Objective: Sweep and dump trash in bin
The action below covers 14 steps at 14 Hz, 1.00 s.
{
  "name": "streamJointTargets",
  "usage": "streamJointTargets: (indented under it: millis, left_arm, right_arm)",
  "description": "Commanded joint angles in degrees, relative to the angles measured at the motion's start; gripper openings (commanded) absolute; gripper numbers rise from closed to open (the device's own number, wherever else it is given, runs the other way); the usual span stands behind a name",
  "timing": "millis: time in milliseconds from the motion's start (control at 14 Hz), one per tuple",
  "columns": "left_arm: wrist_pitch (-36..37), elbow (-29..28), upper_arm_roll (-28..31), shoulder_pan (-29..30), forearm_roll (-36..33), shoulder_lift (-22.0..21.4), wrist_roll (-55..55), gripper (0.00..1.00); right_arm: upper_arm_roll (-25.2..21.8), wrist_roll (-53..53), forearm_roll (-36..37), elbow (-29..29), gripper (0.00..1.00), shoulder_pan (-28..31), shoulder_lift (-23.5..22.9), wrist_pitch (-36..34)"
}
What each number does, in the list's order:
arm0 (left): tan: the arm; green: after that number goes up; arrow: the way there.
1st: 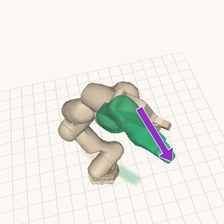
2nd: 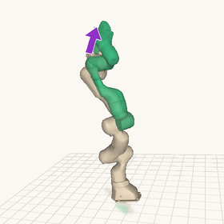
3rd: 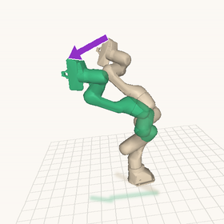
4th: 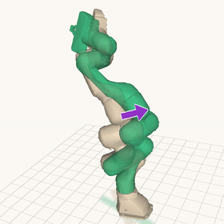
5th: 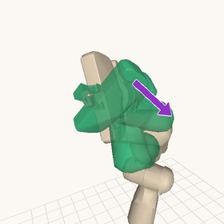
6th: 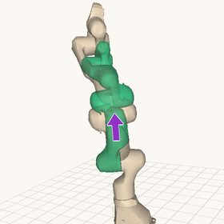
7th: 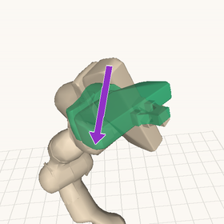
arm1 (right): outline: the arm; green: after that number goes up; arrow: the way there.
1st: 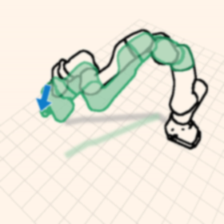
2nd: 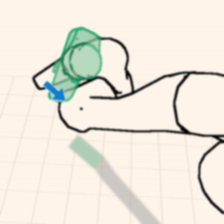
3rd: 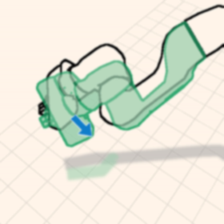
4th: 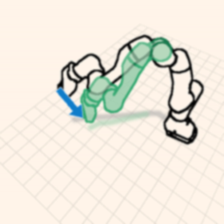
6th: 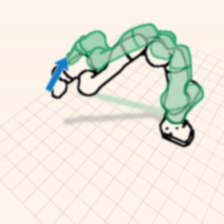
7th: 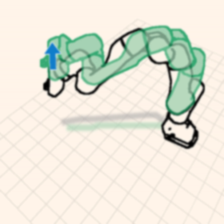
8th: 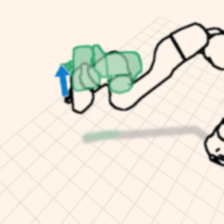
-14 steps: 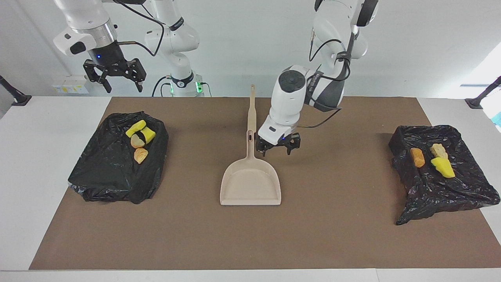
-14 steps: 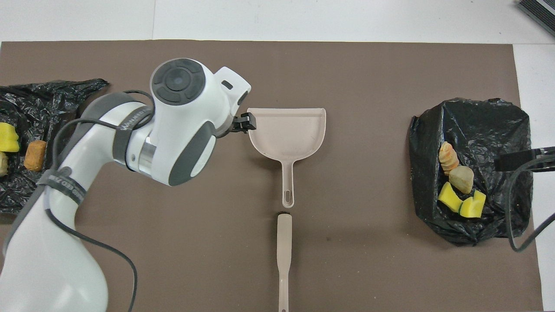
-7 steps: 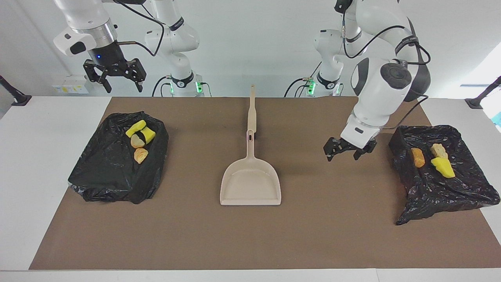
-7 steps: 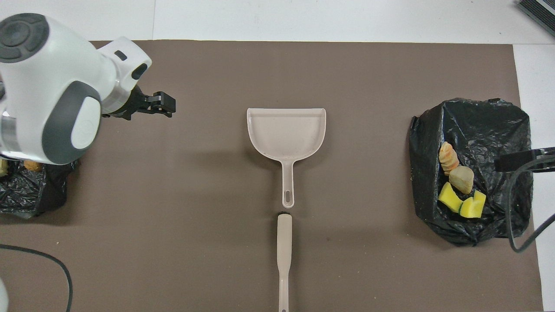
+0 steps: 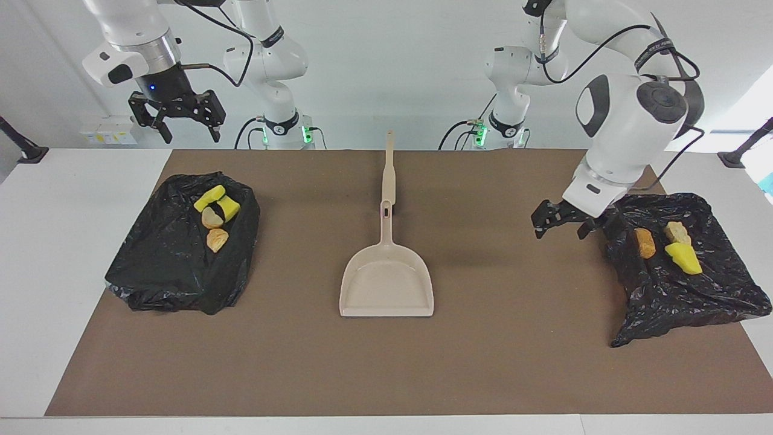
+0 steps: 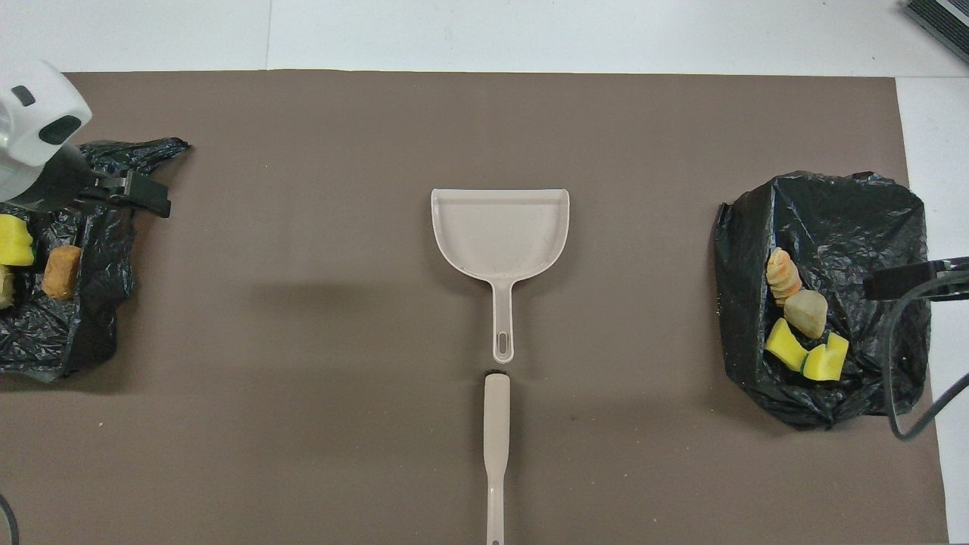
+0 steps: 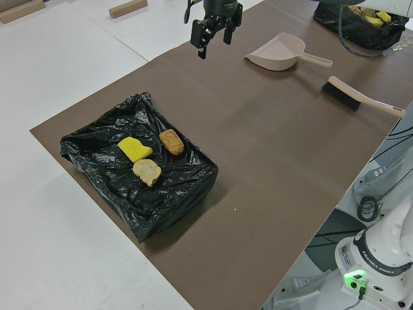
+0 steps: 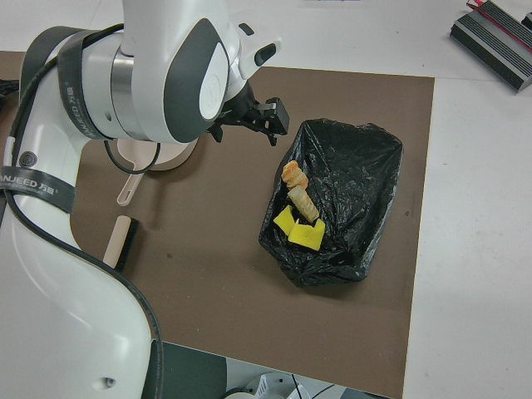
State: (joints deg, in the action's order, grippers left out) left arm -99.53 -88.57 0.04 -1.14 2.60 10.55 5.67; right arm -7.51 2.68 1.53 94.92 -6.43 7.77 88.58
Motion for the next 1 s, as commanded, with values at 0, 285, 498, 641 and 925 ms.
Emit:
streamJointTargets:
  millis: [0, 285, 498, 641, 925]
  left_arm:
    - [2.5, -0.1, -0.7, -0.1, -0.1, -2.2, 0.2, 1.0]
    - [7.1, -0.6, -1.0, -1.0, -0.2, -6.3, 0.5, 1.0]
    - [9.5, -0.8, -1.4, -2.3, -0.2, -8.3, 0.7, 1.0]
    - [10.5, -0.4, -1.4, -3.4, -2.3, -8.9, 1.0, 1.0]
    - [10.1, -3.8, -1.4, -3.2, -2.6, -11.4, 1.0, 1.0]
  right_arm:
    - [0.0, 0.7, 0.5, -0.6, 1.0, 0.0, 0.2, -1.5]
    - [0.0, 0.7, 0.5, -0.6, 1.0, 0.0, 0.2, -1.5]
    - [0.0, 0.7, 0.5, -0.6, 1.0, 0.0, 0.2, -1.5]
    - [0.0, 0.7, 0.5, -0.6, 1.0, 0.0, 0.2, -1.5]
    - [0.0, 0.7, 0.5, -0.6, 1.0, 0.0, 0.2, -1.5]
